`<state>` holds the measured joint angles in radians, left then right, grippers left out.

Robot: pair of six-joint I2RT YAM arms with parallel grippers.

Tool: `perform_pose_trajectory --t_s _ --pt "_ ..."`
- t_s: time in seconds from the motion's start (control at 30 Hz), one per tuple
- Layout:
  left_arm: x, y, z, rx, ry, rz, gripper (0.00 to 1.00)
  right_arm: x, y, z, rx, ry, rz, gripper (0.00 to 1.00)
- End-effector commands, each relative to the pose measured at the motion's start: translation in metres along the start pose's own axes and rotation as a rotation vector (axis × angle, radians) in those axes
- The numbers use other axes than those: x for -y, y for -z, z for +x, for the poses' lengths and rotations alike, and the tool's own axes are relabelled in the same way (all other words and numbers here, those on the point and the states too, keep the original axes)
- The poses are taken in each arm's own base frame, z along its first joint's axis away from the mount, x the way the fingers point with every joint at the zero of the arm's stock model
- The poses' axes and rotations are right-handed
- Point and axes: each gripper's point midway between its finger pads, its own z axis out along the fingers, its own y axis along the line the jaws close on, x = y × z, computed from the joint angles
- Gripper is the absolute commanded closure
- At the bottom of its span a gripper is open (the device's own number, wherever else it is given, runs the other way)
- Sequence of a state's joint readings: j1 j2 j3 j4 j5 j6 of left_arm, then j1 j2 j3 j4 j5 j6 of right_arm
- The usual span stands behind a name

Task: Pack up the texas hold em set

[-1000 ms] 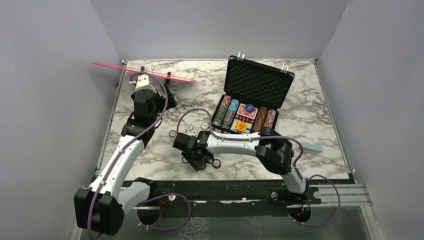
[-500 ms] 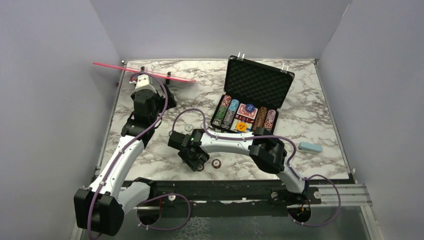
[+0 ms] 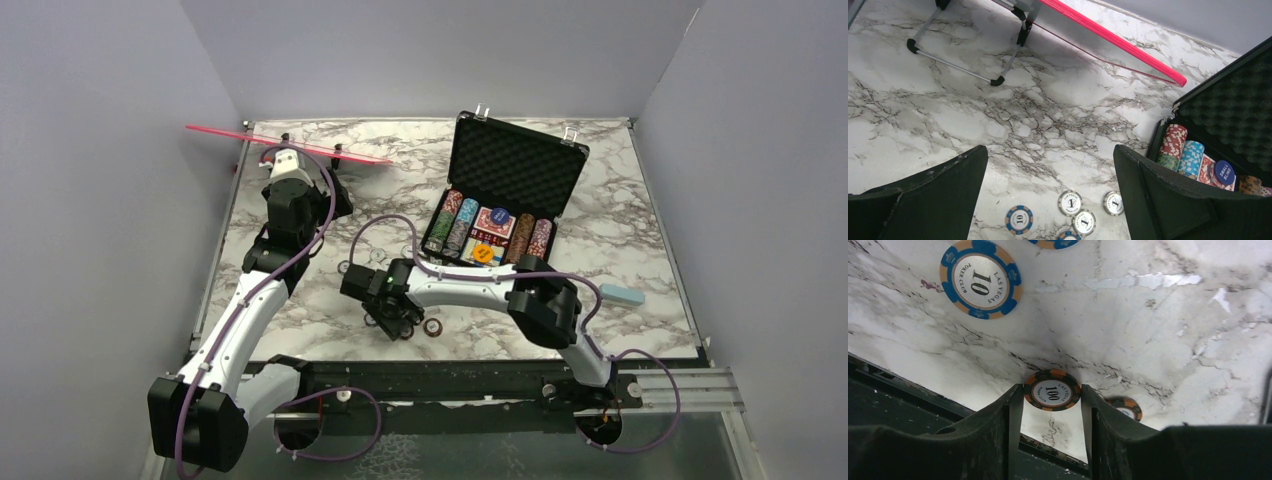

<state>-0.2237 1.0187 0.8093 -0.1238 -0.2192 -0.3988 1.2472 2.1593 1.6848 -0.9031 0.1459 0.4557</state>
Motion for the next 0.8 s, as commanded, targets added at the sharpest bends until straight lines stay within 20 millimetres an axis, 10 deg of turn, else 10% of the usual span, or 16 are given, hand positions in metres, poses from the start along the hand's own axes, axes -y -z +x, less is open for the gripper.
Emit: perform_pose_trajectory --t_s 0.0,0.33,0.77 --pt "0.0 0.006 -0.016 0.043 -0.001 -0.005 0.01 0.013 0.033 -0.018 0.113 -0.05 0.038 0.52" --pt "0.004 0.004 -0.013 0.032 -0.001 0.017 0.01 0.04 0.053 -0.003 0.159 -0.144 0.092 0.52" --pt "0.004 0.004 -0.012 0.03 0.001 0.016 0.01 0.061 0.025 0.02 0.086 -0.171 0.144 0.51"
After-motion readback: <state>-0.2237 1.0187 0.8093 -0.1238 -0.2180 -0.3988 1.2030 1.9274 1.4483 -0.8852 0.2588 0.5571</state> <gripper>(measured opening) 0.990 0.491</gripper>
